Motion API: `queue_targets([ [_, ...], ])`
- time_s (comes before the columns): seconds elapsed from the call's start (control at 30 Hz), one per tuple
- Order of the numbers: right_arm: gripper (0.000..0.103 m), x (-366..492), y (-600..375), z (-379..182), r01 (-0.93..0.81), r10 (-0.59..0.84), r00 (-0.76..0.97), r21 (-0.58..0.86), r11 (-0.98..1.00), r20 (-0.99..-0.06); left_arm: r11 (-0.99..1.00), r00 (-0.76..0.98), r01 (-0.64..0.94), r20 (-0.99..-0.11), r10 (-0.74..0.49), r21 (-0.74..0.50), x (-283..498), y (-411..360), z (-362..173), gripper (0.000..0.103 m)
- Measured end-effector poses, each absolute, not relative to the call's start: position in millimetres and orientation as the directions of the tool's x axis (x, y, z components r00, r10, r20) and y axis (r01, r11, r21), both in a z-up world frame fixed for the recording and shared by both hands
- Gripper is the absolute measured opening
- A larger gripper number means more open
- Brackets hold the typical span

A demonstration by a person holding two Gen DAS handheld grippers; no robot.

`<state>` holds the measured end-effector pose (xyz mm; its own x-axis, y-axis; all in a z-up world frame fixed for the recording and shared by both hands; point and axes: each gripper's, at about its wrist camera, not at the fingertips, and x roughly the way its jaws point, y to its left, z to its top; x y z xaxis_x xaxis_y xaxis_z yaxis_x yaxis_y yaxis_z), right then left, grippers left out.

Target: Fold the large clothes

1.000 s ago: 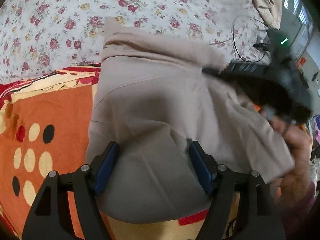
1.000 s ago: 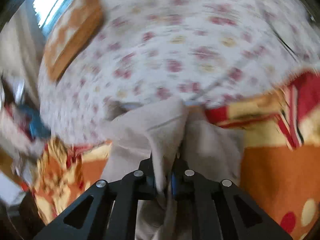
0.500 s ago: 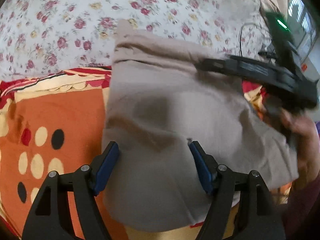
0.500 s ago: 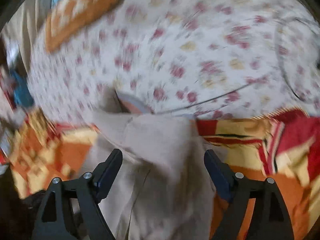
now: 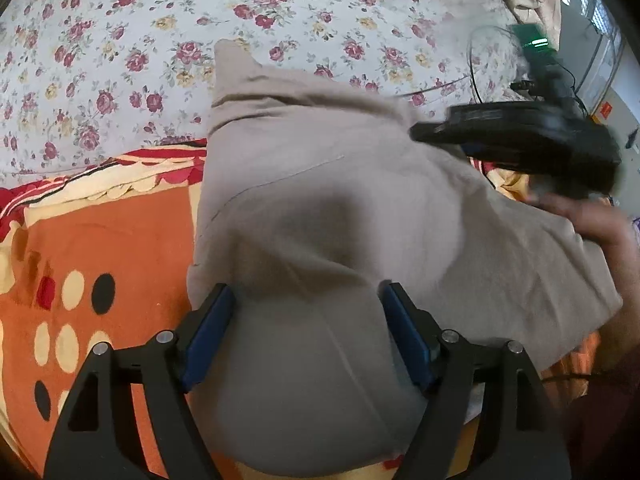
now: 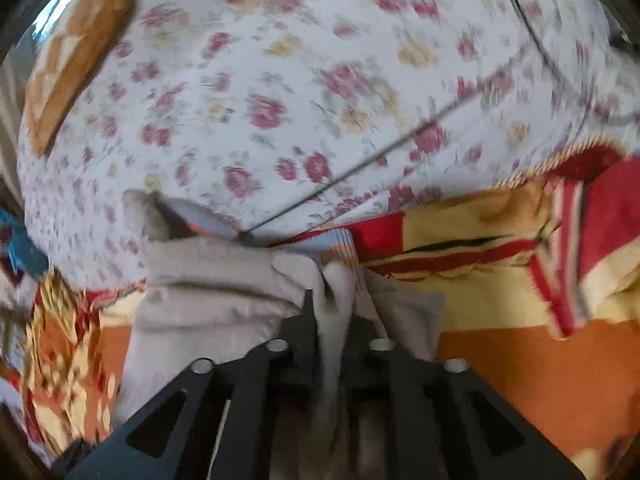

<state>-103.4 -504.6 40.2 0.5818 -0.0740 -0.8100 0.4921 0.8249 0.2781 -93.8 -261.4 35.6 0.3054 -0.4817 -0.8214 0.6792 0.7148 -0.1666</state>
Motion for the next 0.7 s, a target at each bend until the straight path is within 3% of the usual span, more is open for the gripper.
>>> queue_targets([
  [0.03, 0.052, -110, -500, 49, 0.477, -0.063, 0.582, 0.277, 0.834, -0.811, 0.716, 0.305, 0.677, -0.822, -0.481, -0.168, -94, -261, 35, 0.077],
  [0.07, 0.067, -119, -495, 58, 0.459, -0.040, 0.590, 0.294, 0.838, -0.807, 0.716, 0.303, 0.678, -0.824, -0.479, -0.167, -95, -260, 36, 0.077],
  [0.17, 0.085, -150, -480, 73, 0.421, 0.037, 0.629, 0.379, 0.824, -0.777, 0.697, 0.298, 0.702, -0.829, -0.474, -0.146, -102, -255, 36, 0.077],
  [0.33, 0.083, -173, -446, 55, 0.349, 0.207, 0.630, 0.511, 0.786, -0.748, 0.707, 0.298, 0.693, -0.838, -0.458, -0.140, -109, -244, 37, 0.077],
  [0.57, 0.084, -201, -428, 102, 0.356, 0.036, 0.696, 0.389, 0.850, -0.717, 0.716, 0.276, 0.676, -0.841, -0.465, -0.174, -111, -231, 40, 0.077],
  [0.7, 0.082, -190, -408, 94, 0.269, 0.145, 0.651, 0.405, 0.874, -0.745, 0.717, 0.285, 0.677, -0.839, -0.464, -0.167, -117, -224, 44, 0.077],
])
